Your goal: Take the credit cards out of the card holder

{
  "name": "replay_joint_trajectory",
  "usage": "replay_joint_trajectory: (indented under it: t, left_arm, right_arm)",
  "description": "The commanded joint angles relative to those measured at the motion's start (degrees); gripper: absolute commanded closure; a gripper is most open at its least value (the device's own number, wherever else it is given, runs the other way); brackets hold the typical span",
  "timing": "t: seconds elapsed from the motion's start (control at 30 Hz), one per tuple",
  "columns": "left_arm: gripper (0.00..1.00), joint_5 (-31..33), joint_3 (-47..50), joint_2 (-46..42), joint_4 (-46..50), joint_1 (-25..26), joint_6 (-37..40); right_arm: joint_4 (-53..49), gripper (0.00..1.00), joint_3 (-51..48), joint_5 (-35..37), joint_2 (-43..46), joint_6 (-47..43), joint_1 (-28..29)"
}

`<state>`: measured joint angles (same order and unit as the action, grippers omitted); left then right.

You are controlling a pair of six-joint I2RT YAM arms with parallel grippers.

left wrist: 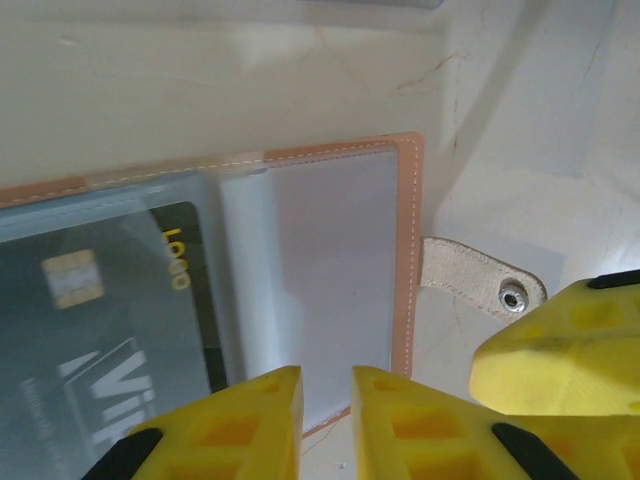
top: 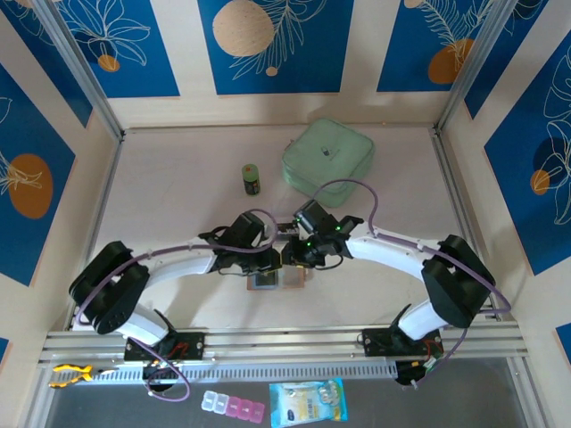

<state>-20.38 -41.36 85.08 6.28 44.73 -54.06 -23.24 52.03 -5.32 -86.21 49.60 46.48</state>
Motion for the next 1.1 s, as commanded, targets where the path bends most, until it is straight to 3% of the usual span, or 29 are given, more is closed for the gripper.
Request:
replay_joint_trajectory:
  t: [0.0,0.43,0.73,1.07]
  left_arm:
    - [0.81,-1.2,2.1,-3.4,-2.3,-1.5,1.5]
    - [0.83,-1.3,7.5,-10.1,0.5,-6.0,3.2]
    - [0.94,-0.4,6.9,-7.8,3.2,-6.5,6.6]
    - [0.97,-0.3,7.0,-5.0,3.4,-6.8,8.1]
  right_arm:
    - [-1.0,0.72,2.5,0.8,-2.5,1.5,1.5]
    - [-1.6,0.74,8.8,1.2,-10.1,2.0,3.9]
    - [0.1,0.76,9.2,0.0,-13.5,3.1,4.8]
    - [0.1,0.77,9.8,0.3,-15.7,3.0,5.3]
